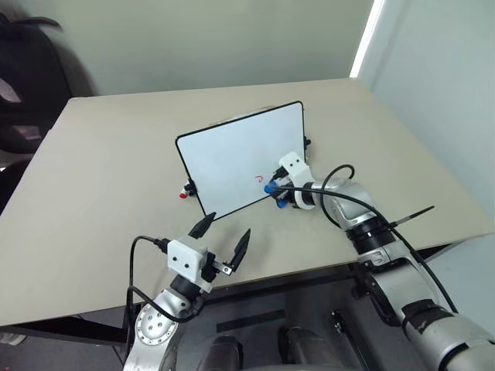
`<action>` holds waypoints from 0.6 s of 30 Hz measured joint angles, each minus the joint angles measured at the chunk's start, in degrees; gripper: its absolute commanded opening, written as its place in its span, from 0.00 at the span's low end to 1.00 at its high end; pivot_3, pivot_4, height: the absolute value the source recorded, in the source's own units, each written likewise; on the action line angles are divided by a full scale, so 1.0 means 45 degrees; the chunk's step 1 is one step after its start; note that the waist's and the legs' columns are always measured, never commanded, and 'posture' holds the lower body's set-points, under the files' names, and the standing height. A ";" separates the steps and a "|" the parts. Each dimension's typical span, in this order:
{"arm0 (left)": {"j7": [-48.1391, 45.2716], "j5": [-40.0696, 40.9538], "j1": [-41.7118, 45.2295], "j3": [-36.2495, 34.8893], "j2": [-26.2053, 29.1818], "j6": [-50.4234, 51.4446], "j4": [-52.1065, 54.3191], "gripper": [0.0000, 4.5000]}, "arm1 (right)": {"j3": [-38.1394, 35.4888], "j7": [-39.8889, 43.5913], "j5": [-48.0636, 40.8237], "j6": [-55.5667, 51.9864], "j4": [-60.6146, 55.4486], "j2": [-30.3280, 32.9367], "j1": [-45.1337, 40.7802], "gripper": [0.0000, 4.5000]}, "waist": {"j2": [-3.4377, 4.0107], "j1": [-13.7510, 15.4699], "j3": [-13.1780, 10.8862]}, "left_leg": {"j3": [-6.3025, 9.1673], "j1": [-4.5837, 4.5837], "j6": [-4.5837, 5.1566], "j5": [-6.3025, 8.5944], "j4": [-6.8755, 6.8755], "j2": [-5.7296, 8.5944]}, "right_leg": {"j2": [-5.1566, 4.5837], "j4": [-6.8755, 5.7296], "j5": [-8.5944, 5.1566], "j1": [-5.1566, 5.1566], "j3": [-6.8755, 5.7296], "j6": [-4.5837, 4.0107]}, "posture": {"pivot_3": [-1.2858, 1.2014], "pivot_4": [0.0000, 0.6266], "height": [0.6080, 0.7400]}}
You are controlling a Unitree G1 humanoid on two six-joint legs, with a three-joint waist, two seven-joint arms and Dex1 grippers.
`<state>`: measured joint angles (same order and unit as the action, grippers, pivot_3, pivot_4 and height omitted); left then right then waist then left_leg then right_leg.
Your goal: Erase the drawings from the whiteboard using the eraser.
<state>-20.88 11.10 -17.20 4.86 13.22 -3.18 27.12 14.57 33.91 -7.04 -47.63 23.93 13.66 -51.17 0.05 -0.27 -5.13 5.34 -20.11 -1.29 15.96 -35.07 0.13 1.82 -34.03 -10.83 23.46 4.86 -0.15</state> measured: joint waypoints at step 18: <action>-0.0002 -0.0019 0.0458 0.0058 0.0007 0.0049 -0.0026 1.00 | -0.0123 -0.0244 0.0465 0.0278 -0.0002 -0.0483 0.0393 0.16 | -0.0007 -0.0085 0.0001 | -0.0002 0.0036 0.0027 -0.0017 0.0006 -0.0005 | 0.0004 0.0000 0.0050 -0.0025 -0.0007 -0.0019 | 0.52 0.24 0.99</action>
<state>-20.89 11.02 -15.14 5.12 13.25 -2.96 27.00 14.01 32.81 -4.95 -46.38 23.92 11.49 -49.40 0.01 -0.65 -5.13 5.33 -19.94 -1.16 15.88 -35.04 0.11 1.84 -34.03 -10.60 23.34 4.83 -0.24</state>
